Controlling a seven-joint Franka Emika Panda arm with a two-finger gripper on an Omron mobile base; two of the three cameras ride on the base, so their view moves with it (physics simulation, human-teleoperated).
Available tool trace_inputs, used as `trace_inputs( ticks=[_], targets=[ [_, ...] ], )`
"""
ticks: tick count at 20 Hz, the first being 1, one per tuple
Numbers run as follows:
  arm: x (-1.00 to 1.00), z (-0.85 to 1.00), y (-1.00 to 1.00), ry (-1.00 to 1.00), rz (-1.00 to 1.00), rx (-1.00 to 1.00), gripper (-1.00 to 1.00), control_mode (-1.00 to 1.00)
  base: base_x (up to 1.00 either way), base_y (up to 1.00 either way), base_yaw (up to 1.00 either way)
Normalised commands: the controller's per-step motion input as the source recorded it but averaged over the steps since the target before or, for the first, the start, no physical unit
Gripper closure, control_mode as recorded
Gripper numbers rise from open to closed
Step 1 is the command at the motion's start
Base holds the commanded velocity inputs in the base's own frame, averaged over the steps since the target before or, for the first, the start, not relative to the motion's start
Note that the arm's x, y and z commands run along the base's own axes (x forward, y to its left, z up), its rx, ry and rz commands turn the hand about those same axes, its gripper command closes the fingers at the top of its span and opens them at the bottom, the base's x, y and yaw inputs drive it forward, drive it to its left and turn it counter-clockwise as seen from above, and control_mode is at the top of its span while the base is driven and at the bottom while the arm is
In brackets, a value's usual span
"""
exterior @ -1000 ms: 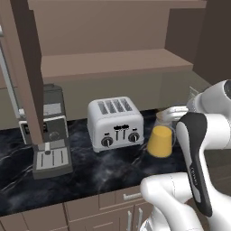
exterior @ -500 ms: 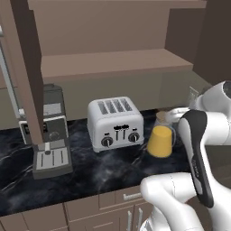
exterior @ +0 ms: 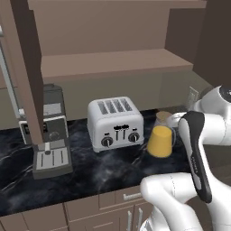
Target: There is a tray on the dining counter. Grab the cup, mug, and pitcher and place them on the tray. The pitcher may be placed next to the tray if it cannot fit the tray.
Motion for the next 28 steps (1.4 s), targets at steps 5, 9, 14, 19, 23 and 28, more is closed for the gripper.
trace_inputs(
  ticks=[5,9,14,19,23,28],
  targets=[
    [0.07,-0.24,-0.04,0.08,0.0,0.0,-1.0,-1.0,0.0,0.0,0.0],
    [0.09,-0.22,0.0,0.09,0.0,0.0,-1.0,-1.0,0.0,0.0,0.0],
    [0.09,-0.21,-0.02,0.08,0.0,0.0,-1.0,-1.0,0.0,0.0,0.0],
    [0.19,-0.21,-0.11,0.04,0.0,0.0,-1.0,-1.0,0.0,0.0,0.0],
    [0.19,-0.12,-0.17,0.04,0.01,0.0,-1.0,-1.0,0.0,0.0,0.0],
    [0.16,-0.09,-0.14,0.04,0.01,0.0,-1.0,-1.0,0.0,0.0,0.0]
  ],
)
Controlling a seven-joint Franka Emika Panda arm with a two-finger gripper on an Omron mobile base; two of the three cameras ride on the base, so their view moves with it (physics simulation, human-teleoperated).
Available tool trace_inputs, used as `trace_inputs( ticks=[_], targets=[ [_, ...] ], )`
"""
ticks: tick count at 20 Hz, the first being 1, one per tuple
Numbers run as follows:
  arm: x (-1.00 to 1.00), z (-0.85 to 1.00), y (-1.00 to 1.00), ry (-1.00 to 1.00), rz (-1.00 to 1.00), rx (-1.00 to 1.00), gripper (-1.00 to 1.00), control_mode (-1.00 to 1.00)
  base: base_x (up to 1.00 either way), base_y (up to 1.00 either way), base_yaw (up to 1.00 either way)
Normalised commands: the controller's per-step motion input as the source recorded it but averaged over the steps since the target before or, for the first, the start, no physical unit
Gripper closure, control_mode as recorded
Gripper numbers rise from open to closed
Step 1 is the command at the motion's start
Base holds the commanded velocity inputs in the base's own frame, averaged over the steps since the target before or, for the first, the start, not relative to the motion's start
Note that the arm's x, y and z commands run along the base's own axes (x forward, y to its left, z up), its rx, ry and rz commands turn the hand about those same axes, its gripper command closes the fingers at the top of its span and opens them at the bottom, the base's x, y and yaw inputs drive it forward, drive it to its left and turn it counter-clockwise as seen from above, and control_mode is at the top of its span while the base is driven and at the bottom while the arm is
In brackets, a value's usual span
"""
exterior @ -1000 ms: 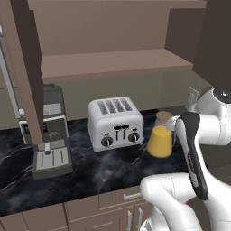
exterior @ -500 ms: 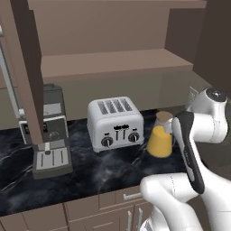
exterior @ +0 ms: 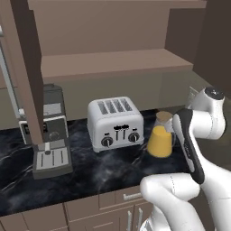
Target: There is a tray on the dining counter. Grab the cup, mug, and pitcher and place them on the tray. The pitcher may be placed next to the tray if it cannot fit the tray.
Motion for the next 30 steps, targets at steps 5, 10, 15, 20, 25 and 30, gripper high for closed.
trace_inputs(
  ticks=[5,10,15,20,25,30],
  targets=[
    [0.2,-0.12,-0.15,0.04,0.02,0.0,-1.0,-1.0,0.0,0.0,0.0],
    [0.24,-0.14,-0.09,0.04,0.01,0.0,-1.0,-1.0,0.0,0.0,0.0],
    [0.3,-0.13,-0.06,0.03,0.01,0.0,-1.0,-1.0,0.0,0.0,0.0],
    [0.26,-0.15,-0.04,0.03,0.01,0.0,-1.0,-1.0,0.0,0.0,0.0],
    [0.23,-0.16,-0.06,0.05,0.02,0.0,-1.0,-1.0,0.0,0.0,0.0],
    [0.22,-0.19,-0.05,0.06,0.02,0.0,-1.0,-1.0,0.0,0.0,0.0]
  ],
)
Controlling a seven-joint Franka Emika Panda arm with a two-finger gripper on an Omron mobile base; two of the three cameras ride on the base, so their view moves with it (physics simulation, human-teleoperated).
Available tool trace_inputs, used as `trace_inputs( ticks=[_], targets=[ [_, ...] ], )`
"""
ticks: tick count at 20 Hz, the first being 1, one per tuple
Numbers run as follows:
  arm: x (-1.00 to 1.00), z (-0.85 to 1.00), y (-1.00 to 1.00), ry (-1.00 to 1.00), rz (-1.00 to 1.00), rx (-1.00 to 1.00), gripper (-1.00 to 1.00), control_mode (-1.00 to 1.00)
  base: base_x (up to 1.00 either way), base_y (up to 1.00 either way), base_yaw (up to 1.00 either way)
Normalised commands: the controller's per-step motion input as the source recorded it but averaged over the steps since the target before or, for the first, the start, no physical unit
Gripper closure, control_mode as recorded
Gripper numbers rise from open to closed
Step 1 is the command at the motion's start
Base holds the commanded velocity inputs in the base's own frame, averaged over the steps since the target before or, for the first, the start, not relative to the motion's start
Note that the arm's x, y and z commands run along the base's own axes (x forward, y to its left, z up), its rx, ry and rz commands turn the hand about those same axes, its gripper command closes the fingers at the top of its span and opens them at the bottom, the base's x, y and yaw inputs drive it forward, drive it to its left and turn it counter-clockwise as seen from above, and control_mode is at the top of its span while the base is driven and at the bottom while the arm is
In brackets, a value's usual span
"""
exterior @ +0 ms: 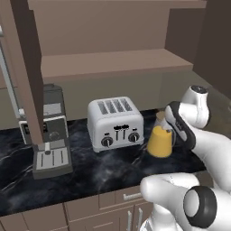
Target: There is a tray on the dining counter. Grab the cup, mug, and pitcher and place them on the tray. The pitcher may be placed next to the tray if it cannot fit the tray.
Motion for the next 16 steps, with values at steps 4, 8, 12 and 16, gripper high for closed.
trace_inputs(
  ticks=[4,8,12,16],
  targets=[
    [0.23,-0.21,-0.03,0.06,0.03,0.0,-1.0,-1.0,0.0,0.0,0.0],
    [0.22,-0.22,-0.04,0.06,0.04,0.0,-1.0,-1.0,0.0,0.0,0.0],
    [0.14,-0.17,-0.02,0.08,0.04,0.0,-1.0,-1.0,0.0,0.0,0.0],
    [0.13,-0.11,0.0,0.11,0.03,0.0,-1.0,-1.0,0.0,0.0,0.0]
  ],
)
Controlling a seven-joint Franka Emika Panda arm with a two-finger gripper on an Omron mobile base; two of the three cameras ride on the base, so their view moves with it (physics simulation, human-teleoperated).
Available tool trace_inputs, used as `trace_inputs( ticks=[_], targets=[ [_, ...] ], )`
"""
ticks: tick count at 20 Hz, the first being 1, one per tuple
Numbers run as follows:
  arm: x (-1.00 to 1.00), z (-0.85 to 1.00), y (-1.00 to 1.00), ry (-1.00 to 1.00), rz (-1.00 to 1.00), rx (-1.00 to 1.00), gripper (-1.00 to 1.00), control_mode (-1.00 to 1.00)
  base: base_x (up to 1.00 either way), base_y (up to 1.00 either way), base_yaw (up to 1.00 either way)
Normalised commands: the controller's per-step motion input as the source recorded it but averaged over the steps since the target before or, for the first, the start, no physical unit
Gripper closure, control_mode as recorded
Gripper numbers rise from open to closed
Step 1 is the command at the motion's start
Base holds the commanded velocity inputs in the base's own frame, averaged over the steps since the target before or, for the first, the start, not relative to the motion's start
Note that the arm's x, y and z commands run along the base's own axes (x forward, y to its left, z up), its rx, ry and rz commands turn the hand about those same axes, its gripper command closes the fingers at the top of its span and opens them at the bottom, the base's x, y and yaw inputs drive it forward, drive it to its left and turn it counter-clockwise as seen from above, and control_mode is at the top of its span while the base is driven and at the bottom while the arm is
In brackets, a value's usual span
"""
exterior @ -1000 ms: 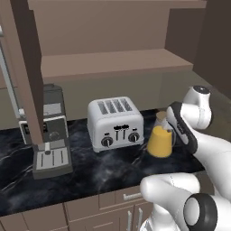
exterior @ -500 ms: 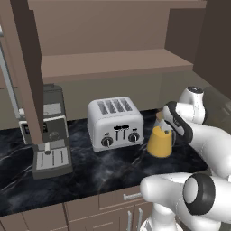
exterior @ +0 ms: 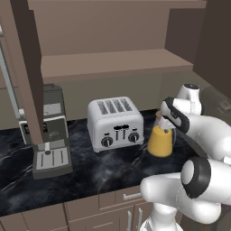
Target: There is a tray on the dining counter. Grab the cup, mug, and pitcher and place them on the tray. The pitcher may be placed next to the tray if it cannot fit the tray.
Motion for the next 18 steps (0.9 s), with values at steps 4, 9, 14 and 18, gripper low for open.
trace_inputs(
  ticks=[4,9,14,18],
  targets=[
    [0.1,-0.08,0.0,0.12,0.03,0.0,-1.0,-1.0,0.0,0.0,0.0],
    [0.01,-0.1,0.0,0.14,0.0,0.0,-1.0,-1.0,0.0,0.0,0.0],
    [0.0,0.0,0.0,0.07,0.0,0.0,-1.0,-1.0,0.0,0.0,0.0],
    [0.0,0.0,0.0,0.0,0.0,0.0,-1.0,-1.0,0.0,0.0,0.0]
  ],
)
